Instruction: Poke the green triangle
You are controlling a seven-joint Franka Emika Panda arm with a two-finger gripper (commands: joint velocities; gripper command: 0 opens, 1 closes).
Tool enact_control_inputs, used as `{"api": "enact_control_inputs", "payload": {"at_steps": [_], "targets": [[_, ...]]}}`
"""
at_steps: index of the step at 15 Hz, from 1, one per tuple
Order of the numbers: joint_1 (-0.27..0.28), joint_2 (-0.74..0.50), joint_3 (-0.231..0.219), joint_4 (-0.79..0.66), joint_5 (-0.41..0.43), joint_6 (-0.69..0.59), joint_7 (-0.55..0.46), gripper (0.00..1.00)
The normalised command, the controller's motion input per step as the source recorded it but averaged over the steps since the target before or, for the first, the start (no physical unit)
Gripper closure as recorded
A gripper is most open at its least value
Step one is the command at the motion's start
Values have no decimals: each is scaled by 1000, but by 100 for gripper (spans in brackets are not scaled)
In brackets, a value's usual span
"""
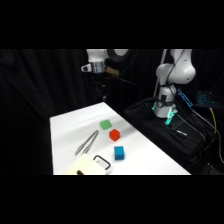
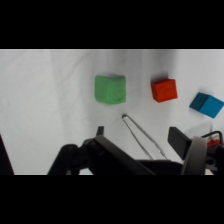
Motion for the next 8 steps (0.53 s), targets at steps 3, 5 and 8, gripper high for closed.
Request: {"api": "enact_control_inputs", "payload": {"at_steps": [3,5,8], "targets": [[-72,93,-44,14,44,273,-149,40],[-47,104,-11,-24,76,265,-116,64],[-43,112,1,-45,132,246,-131,100]]}}
